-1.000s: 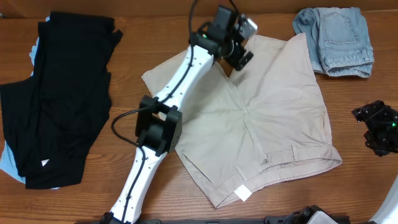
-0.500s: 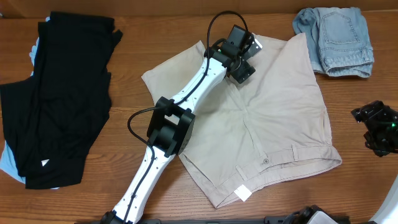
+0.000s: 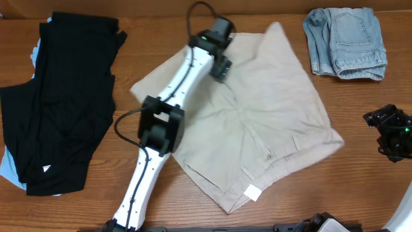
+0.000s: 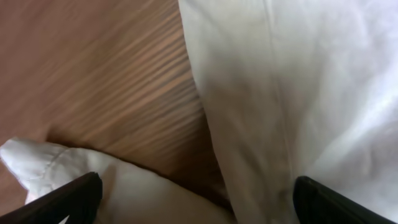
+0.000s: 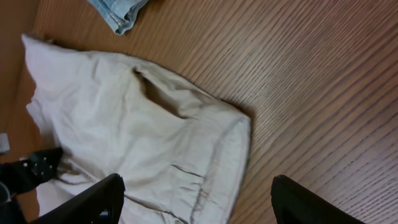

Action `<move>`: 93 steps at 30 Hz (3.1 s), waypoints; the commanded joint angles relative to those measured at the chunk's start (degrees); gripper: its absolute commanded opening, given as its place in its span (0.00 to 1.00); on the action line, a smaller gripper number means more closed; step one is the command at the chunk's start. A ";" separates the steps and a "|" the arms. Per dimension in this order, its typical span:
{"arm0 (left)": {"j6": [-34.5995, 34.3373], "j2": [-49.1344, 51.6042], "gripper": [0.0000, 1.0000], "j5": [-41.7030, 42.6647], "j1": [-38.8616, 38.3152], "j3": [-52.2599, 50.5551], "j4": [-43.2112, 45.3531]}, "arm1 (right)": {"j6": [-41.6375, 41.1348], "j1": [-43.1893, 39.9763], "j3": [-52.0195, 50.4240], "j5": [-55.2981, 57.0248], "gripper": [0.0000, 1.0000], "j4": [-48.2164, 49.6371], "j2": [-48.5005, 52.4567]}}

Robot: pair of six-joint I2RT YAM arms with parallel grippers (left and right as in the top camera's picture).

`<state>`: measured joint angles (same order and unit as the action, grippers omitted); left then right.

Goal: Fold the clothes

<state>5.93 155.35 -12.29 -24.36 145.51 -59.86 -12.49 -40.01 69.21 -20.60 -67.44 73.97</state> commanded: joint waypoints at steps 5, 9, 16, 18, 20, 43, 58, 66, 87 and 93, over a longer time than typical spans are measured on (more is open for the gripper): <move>-11.34 4.72 1.00 1.46 10.54 -2.95 -13.16 | 0.50 4.22 0.87 -1.40 0.79 2.03 -0.59; -11.30 4.72 1.00 7.19 16.00 -2.95 -20.52 | -1.16 10.82 0.87 -1.22 0.79 4.85 0.31; -11.26 4.72 1.00 7.69 23.52 -2.95 -32.09 | -8.13 23.74 0.87 -0.90 0.79 12.85 7.39; -11.26 4.72 1.00 7.69 24.87 -2.95 -33.46 | -9.03 26.67 0.87 -0.68 0.80 14.93 10.78; -10.82 4.70 1.00 7.72 25.92 -2.82 -34.01 | -9.03 29.31 0.87 -0.68 0.80 17.16 14.58; -10.88 -10.12 1.00 12.94 23.98 30.75 -36.11 | -6.82 37.07 -1.01 11.50 0.74 34.62 32.46; -10.71 -21.11 1.00 15.54 23.56 33.70 -31.67 | -8.85 38.18 -8.33 8.28 0.49 47.91 32.57; -8.46 -21.09 1.00 14.99 23.52 33.62 -31.89 | -9.01 38.18 -9.70 8.17 0.22 51.60 32.68; -8.46 -21.09 1.00 14.71 23.52 33.57 -32.44 | -9.01 38.18 -9.70 6.14 0.75 56.26 38.36; -8.46 -21.09 1.00 14.73 23.45 33.57 -32.41 | -8.98 38.18 -9.62 4.87 0.60 57.29 38.66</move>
<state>-3.90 134.69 2.37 -0.40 178.74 -92.16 -21.17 -1.91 60.07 -13.72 -9.85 109.80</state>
